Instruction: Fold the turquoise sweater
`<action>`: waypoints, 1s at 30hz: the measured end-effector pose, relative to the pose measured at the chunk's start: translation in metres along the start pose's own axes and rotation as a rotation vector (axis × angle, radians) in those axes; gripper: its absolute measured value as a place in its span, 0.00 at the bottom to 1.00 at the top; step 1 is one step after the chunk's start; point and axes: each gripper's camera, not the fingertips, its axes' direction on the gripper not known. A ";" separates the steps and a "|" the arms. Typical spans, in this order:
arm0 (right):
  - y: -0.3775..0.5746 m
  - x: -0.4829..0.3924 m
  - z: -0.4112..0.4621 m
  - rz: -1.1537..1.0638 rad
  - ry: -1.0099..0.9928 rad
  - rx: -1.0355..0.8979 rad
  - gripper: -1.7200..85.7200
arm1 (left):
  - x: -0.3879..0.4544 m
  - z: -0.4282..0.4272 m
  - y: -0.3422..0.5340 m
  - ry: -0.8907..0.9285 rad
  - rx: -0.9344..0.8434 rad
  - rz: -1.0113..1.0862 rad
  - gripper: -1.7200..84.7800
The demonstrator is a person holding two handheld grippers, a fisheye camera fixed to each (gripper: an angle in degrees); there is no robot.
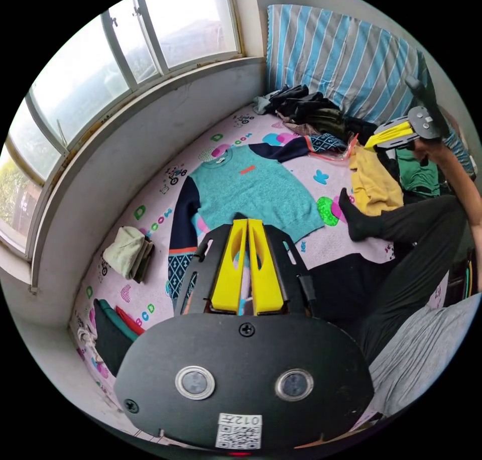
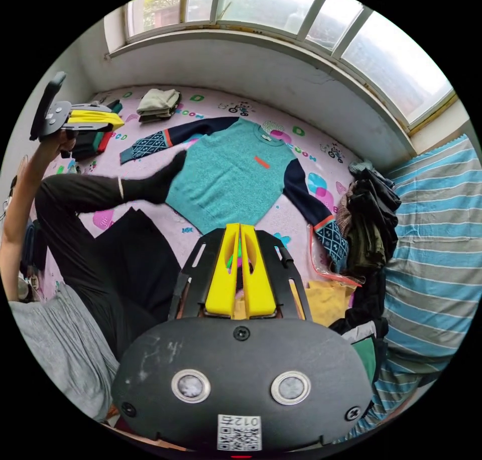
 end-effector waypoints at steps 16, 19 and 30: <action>-0.014 0.007 0.221 0.115 -0.158 -0.117 0.01 | -0.034 0.205 0.029 0.035 -0.250 -0.200 0.03; -0.026 0.014 0.261 0.146 -0.187 -0.149 0.01 | -0.032 0.247 0.016 0.083 -0.268 -0.196 0.03; -0.032 0.010 0.335 0.005 -0.112 -0.211 0.01 | -0.009 0.331 -0.003 0.055 -0.405 -0.078 0.03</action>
